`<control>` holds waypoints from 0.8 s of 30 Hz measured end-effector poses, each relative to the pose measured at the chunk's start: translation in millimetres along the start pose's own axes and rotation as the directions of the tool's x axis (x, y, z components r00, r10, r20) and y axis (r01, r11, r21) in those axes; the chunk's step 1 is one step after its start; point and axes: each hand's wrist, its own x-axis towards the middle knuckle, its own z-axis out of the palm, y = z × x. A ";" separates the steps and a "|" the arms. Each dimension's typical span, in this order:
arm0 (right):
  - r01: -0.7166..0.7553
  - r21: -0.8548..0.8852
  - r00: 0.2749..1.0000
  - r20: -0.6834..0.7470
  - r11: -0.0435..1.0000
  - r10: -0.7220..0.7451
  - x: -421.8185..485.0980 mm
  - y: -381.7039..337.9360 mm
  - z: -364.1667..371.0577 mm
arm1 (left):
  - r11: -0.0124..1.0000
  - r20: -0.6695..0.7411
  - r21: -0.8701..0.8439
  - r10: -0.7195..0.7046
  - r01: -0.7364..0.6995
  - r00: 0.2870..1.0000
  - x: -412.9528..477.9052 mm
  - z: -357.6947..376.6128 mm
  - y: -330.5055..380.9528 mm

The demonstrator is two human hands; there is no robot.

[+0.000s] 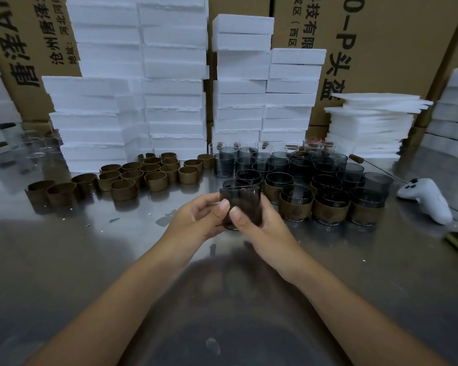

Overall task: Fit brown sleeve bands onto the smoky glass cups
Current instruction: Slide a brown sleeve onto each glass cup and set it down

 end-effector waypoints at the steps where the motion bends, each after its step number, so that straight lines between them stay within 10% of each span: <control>1: -0.001 -0.015 1.000 0.007 1.000 0.001 0.9 1.5 0.1 | 1.000 0.003 -0.003 -0.006 0.006 1.000 -0.4 -0.9 0.8; 11: 0.024 -0.069 0.989 -0.142 0.997 -0.034 4.0 16.6 1.4 | 0.945 -0.124 0.309 0.154 -0.109 0.980 -5.1 4.0 12.9; 18: 0.022 -0.041 0.987 -0.158 0.999 -0.029 5.4 14.4 0.1 | 0.730 0.111 0.556 0.409 -0.398 0.906 -16.3 10.8 17.2; 24: 0.043 -0.039 0.983 -0.176 0.998 -0.049 4.6 10.5 0.9 | 0.751 0.093 0.550 0.379 -0.365 0.921 -14.6 9.9 14.7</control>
